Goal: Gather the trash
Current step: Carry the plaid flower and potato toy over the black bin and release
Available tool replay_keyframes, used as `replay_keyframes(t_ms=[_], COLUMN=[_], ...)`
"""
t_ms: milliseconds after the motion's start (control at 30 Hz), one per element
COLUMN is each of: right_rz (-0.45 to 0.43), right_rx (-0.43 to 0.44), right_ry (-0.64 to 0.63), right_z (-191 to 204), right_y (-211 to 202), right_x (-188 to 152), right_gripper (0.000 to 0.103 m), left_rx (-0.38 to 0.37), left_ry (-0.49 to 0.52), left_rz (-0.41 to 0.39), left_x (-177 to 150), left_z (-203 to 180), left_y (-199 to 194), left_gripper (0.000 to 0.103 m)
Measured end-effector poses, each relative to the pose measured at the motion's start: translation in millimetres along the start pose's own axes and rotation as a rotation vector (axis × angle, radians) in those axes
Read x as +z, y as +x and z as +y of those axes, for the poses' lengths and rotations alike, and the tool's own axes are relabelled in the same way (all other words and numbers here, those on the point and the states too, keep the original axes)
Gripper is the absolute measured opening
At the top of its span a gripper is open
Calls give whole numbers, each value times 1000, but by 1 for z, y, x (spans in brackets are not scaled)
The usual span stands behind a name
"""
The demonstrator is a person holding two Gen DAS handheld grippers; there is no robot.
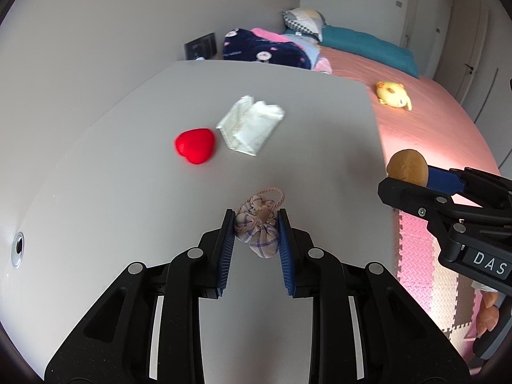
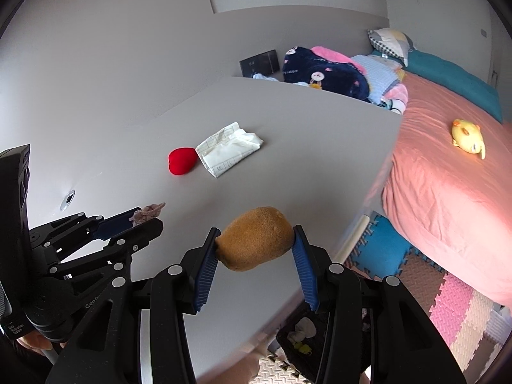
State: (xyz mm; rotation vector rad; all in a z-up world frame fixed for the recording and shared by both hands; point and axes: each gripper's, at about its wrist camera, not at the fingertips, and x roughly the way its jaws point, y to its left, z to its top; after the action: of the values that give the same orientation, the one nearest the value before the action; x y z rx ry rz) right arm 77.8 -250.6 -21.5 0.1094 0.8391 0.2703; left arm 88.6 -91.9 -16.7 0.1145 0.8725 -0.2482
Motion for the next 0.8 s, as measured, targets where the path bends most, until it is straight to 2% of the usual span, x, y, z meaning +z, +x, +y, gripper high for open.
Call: replay_keyframes(t_ms=[800], right_rz=[-90], right_rx=[-92], right_ry=[76], right_z=[-51], right_y=[-89], right_x=[-54], right_gripper=[47], left_rx=[-95], left_ry=[127], left_rz=[-52], left_x=[-18], left_z=[-90], left_y=[-38], left_gripper=[26])
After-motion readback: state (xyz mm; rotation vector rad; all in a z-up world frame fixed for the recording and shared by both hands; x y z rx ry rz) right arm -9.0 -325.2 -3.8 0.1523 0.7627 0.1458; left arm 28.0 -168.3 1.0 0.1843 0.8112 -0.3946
